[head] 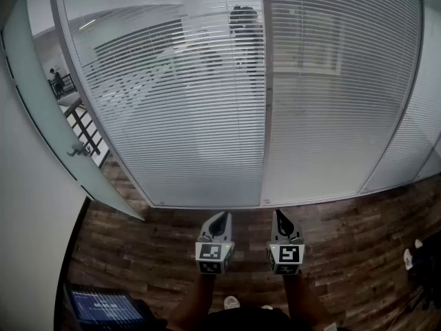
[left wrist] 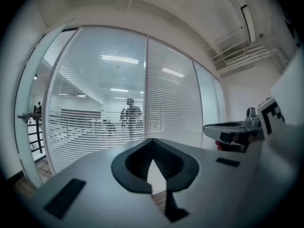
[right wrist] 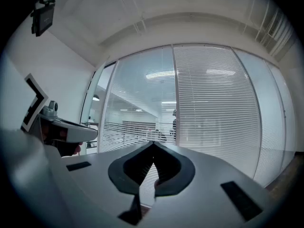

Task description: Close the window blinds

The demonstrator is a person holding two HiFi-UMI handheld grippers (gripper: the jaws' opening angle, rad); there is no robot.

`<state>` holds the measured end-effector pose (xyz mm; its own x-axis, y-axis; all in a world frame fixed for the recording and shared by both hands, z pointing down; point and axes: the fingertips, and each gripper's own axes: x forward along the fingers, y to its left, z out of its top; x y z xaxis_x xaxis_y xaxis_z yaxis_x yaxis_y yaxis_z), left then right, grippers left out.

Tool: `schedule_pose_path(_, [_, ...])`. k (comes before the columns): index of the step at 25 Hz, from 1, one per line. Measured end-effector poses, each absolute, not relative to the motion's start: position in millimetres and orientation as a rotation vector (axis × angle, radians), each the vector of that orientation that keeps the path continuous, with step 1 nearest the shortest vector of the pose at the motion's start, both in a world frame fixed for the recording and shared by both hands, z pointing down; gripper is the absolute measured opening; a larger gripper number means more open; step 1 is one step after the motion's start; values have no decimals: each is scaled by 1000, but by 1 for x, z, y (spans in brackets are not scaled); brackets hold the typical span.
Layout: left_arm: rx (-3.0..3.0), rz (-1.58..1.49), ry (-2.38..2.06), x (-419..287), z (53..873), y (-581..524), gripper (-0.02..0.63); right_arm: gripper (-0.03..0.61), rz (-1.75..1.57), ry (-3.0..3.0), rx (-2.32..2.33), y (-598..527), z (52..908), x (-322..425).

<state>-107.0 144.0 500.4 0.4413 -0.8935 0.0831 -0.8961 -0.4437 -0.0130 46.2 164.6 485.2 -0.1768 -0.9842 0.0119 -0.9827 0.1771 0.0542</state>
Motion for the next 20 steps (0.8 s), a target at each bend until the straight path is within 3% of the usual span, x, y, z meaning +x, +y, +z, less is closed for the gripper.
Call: schedule_pose_path(20, [2601,83,-1709,-103,491,137,-6,3,-124,-2417,1962,148,495,59])
